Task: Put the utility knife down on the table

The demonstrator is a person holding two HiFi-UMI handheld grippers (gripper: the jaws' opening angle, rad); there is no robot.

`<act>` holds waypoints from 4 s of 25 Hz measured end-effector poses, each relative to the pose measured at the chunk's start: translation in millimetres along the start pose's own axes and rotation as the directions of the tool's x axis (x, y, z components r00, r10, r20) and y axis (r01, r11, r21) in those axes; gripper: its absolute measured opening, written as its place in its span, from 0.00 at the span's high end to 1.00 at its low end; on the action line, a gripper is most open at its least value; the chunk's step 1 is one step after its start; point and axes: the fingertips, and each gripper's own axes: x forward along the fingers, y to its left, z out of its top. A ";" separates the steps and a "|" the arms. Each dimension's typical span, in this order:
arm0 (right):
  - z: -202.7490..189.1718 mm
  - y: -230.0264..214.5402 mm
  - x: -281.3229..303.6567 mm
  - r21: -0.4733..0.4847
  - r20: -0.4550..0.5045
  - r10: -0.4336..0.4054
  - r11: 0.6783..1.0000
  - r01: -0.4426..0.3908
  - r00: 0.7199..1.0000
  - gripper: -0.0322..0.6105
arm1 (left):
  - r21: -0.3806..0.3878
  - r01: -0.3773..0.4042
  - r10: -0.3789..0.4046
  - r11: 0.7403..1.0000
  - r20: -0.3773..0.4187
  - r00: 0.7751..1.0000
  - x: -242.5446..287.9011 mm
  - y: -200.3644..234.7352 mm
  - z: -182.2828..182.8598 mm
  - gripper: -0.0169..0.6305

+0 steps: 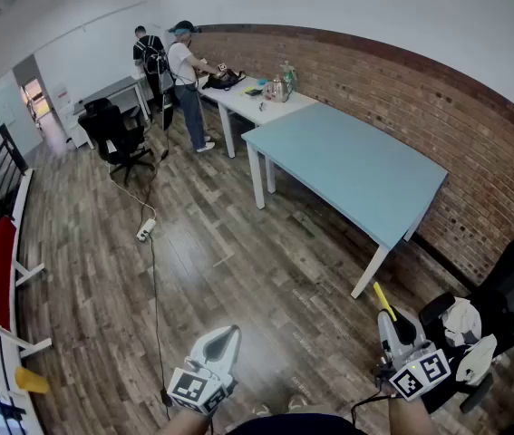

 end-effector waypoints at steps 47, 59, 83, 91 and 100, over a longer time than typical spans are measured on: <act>23.6 -131.0 211.8 -0.073 0.051 -0.166 0.983 0.169 0.985 0.87 | 0.031 0.156 -0.157 0.987 0.011 0.988 259.3 152.3 53.2 1.00; 11.0 -139.8 279.2 -0.069 0.027 -0.208 0.975 0.210 0.978 0.87 | 0.043 0.189 -0.189 0.981 -0.022 0.982 297.9 214.6 54.1 1.00; 9.2 -296.3 493.2 -0.063 -0.025 -0.099 0.993 0.097 0.995 0.87 | 0.073 0.083 -0.081 0.994 -0.029 0.996 504.6 305.7 86.2 1.00; 11.1 -350.3 568.2 -0.061 0.001 -0.056 0.997 0.055 0.998 0.87 | 0.117 0.040 -0.037 0.992 -0.025 0.999 577.5 335.4 100.0 0.99; 6.5 -393.8 602.7 -0.056 -0.023 -0.083 0.995 0.082 0.996 0.87 | 0.107 0.048 -0.048 0.993 -0.007 0.999 634.3 359.8 102.2 0.99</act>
